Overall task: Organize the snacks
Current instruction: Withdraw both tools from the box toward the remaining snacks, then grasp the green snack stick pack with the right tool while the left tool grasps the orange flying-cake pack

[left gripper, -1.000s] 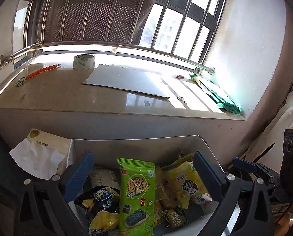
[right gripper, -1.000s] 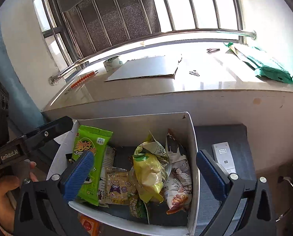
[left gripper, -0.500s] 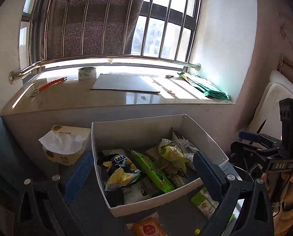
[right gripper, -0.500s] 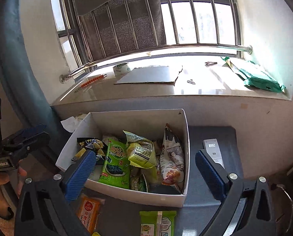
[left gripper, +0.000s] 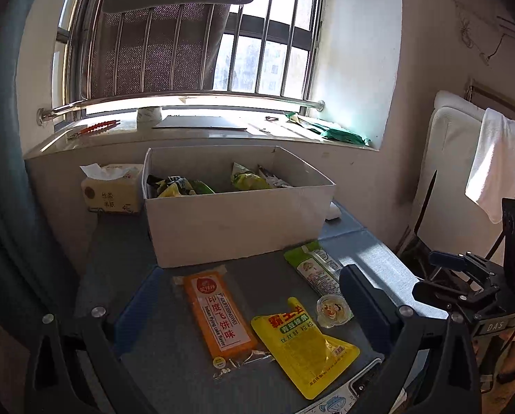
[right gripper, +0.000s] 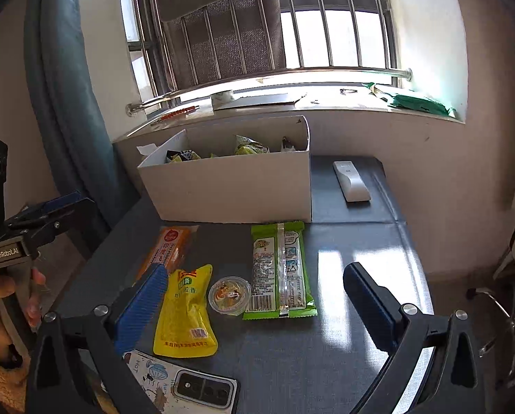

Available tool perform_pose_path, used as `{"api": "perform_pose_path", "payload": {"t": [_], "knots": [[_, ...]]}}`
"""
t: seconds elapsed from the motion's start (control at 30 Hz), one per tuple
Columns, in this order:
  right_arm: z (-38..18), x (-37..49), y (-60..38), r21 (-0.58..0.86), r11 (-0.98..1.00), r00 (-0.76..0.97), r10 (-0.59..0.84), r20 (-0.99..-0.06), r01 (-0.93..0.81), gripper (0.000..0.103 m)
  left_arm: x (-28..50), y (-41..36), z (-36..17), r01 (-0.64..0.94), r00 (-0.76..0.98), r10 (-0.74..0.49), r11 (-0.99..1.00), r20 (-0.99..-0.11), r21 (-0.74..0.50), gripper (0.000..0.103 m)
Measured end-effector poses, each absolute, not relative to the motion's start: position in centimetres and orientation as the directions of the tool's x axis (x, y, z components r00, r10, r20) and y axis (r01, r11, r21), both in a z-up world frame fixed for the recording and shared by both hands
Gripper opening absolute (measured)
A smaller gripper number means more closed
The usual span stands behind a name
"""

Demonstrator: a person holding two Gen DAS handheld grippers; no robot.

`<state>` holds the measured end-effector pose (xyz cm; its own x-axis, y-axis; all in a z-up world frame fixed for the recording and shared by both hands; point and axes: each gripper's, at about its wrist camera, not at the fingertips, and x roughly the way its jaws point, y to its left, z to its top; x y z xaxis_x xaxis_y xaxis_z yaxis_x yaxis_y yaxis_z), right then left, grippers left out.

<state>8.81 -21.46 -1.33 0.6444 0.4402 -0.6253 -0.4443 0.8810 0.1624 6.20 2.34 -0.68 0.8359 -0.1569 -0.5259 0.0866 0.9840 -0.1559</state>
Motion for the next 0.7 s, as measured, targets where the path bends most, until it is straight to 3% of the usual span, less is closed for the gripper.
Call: {"api": "perform_pose_path", "payload": {"t": [0.17, 0.27, 0.7], "knots": [[-4.6, 6.6, -22.6, 0.097, 0.898, 0.607, 0.367, -0.705, -0.43, 0.103, 3.4, 1.6, -3.9, 0.081, 0.804, -0.189, 0.974, -0.563, -0.212, 0.103], [-5.0, 7.3, -22.8, 0.153, 0.898, 0.587, 0.39, -0.709, -0.412, 0.103, 3.2, 1.9, -5.4, 0.09, 0.771, -0.249, 0.954, -0.587, -0.286, 0.103], [-5.4, 14.3, -18.6, 0.159, 0.892, 0.526, 0.385, -0.759, -0.424, 0.103, 3.1, 3.1, -5.6, 0.057, 0.784, -0.219, 0.957, -0.581, -0.283, 0.103]]}}
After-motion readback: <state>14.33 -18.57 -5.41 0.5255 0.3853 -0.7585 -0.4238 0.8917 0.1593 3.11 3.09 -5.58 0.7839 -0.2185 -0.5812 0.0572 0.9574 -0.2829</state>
